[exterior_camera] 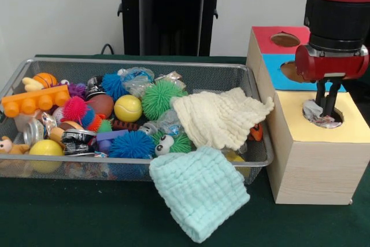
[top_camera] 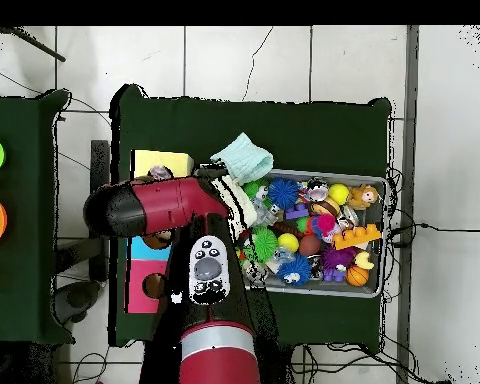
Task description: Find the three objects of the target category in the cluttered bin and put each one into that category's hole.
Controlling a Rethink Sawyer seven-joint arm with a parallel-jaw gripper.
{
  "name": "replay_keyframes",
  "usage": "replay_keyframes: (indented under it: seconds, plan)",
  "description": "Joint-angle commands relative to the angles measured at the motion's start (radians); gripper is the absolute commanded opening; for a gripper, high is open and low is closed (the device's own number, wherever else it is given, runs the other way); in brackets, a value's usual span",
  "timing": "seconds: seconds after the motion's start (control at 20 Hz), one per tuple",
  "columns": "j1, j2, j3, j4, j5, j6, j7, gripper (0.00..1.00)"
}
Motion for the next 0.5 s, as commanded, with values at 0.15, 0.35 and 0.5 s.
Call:
replay_keyframes:
  seconds: [0.15, 0.35, 0.5]
  plan:
    - [-0.007, -0.008, 0.05, 0.066, -0.04, 0.051, 0.025, 0.0]
    - [0.003, -0.122, 0.052, 0.045, 0.016, 0.27, 0.012, 0.0]
    - [0.003, -0.195, 0.059, 0.006, 0.058, 0.456, 0.017, 0.0]
